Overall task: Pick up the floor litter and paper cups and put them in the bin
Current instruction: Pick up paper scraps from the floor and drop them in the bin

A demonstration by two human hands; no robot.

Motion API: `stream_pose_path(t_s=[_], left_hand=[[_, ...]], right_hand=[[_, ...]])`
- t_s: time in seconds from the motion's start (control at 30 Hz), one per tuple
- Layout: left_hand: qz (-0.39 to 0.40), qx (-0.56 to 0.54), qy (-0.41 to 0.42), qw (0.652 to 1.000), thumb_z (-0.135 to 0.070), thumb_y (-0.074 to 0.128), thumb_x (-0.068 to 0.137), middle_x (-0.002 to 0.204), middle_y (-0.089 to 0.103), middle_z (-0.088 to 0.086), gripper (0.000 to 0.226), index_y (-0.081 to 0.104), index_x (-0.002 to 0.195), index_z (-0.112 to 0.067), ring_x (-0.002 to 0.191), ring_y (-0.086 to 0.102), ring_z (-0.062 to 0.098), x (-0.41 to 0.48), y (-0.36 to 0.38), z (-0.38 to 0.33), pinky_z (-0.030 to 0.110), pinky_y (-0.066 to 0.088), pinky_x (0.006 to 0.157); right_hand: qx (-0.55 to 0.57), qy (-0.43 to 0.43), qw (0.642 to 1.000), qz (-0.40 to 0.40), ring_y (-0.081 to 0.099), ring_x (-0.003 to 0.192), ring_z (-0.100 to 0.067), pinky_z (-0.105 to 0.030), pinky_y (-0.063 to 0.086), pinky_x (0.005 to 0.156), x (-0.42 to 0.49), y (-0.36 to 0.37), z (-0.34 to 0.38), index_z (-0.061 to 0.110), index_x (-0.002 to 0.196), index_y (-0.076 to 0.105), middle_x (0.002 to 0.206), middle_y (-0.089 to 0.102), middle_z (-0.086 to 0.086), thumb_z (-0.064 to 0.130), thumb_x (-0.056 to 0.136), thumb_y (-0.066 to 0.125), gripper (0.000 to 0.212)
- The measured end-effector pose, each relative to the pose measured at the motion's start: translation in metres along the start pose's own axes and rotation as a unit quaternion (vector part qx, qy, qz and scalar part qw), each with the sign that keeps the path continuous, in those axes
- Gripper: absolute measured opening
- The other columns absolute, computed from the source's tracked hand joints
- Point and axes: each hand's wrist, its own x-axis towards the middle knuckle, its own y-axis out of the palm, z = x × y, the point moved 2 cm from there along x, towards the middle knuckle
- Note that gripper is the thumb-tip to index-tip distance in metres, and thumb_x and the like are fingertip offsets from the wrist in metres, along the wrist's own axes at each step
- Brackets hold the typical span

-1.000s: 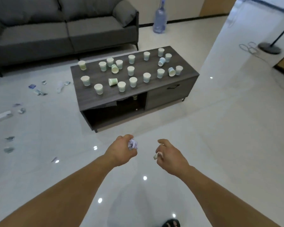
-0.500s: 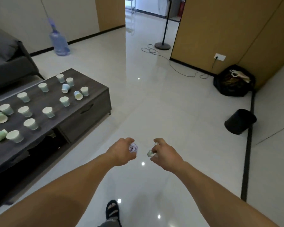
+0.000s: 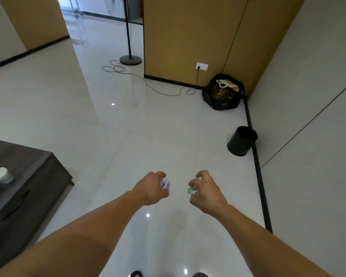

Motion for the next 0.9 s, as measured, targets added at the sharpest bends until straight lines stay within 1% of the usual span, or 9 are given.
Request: stream_pose_path(t_s=[0.07,0.2,0.27,0.37,0.47,0.53,0.63,0.7,0.9], left_hand=[[0.025,0.014,0.017,0.999,-0.033,0.068,0.079,0.125,0.051,0.0,0.067,0.043,0.14,-0.021,0.111,0.056,0.018,0.04,0.0,-0.025,0.019,0.039,0.085],[0.069,0.048,0.042,0.996,-0.034,0.068,0.079,0.128,0.053,0.001,0.068,0.042,0.141,-0.02,0.112,0.057,0.019,0.129,0.009,-0.074,0.024,0.045,0.092],[0.073,0.062,0.049,0.994,-0.032,0.068,0.08,0.128,0.054,0.001,0.067,0.043,0.141,-0.02,0.111,0.057,0.017,0.176,0.011,-0.102,0.021,0.044,0.088],[0.071,0.065,0.053,0.994,-0.031,0.068,0.079,0.124,0.056,-0.002,0.067,0.043,0.14,-0.02,0.105,0.058,0.014,0.239,0.012,-0.15,0.017,0.042,0.081],[0.065,0.07,0.057,0.994,-0.031,0.068,0.079,0.124,0.056,0.0,0.067,0.042,0.139,-0.019,0.107,0.058,0.017,0.297,0.012,-0.201,0.023,0.046,0.088],[0.062,0.057,0.077,0.994,-0.029,0.067,0.078,0.117,0.06,-0.002,0.056,0.049,0.13,-0.019,0.103,0.061,0.019,0.333,0.015,-0.236,0.026,0.048,0.089],[0.082,0.048,0.109,0.99,-0.025,0.064,0.075,0.099,0.064,-0.008,0.022,0.056,0.095,-0.019,0.091,0.063,0.019,0.382,0.024,-0.278,0.024,0.05,0.078],[0.104,0.06,0.116,0.986,-0.026,0.064,0.074,0.101,0.064,-0.005,0.018,0.054,0.087,-0.019,0.091,0.063,0.021,0.418,0.031,-0.299,0.028,0.052,0.079],[0.139,0.085,0.139,0.977,-0.028,0.065,0.078,0.116,0.059,0.003,0.04,0.054,0.116,-0.017,0.102,0.061,0.023,0.564,0.044,-0.361,0.035,0.05,0.092]], right_hand=[[-0.008,0.014,1.0,-0.002,0.049,0.111,-0.018,-0.028,0.049,0.085,0.025,-0.011,-0.026,0.019,0.117,0.064,0.131,0.034,0.006,0.021,0.083,0.068,0.035],[0.005,0.032,0.999,-0.016,0.049,0.112,-0.016,-0.025,0.049,0.083,0.085,-0.036,-0.089,0.016,0.114,0.064,0.134,0.034,0.007,0.02,0.083,0.069,0.031],[0.019,0.045,0.999,-0.015,0.049,0.11,-0.015,-0.025,0.049,0.082,0.118,-0.053,-0.123,0.016,0.112,0.064,0.134,0.033,0.009,0.018,0.083,0.067,0.03],[0.041,0.067,0.997,-0.028,0.051,0.097,-0.014,-0.026,0.049,0.07,0.164,-0.087,-0.175,0.019,0.103,0.059,0.122,0.034,0.012,0.017,0.08,0.064,0.024],[0.046,0.084,0.995,-0.021,0.05,0.086,-0.014,-0.024,0.043,0.063,0.203,-0.124,-0.223,0.02,0.101,0.055,0.118,0.032,0.011,0.015,0.078,0.062,0.024],[0.044,0.089,0.995,-0.023,0.051,0.082,-0.014,-0.022,0.04,0.061,0.231,-0.148,-0.257,0.02,0.103,0.056,0.119,0.032,0.011,0.015,0.079,0.063,0.025],[0.048,0.128,0.991,-0.012,0.052,0.075,-0.012,-0.018,0.036,0.054,0.269,-0.176,-0.301,0.021,0.104,0.057,0.117,0.031,0.014,0.017,0.08,0.063,0.024],[0.045,0.133,0.99,-0.006,0.051,0.072,-0.009,-0.018,0.037,0.052,0.297,-0.185,-0.329,0.021,0.104,0.058,0.118,0.032,0.015,0.019,0.08,0.061,0.024],[0.031,0.168,0.985,-0.012,0.052,0.082,-0.014,-0.023,0.043,0.068,0.397,-0.218,-0.405,0.021,0.109,0.06,0.13,0.033,0.013,0.018,0.08,0.062,0.029]])
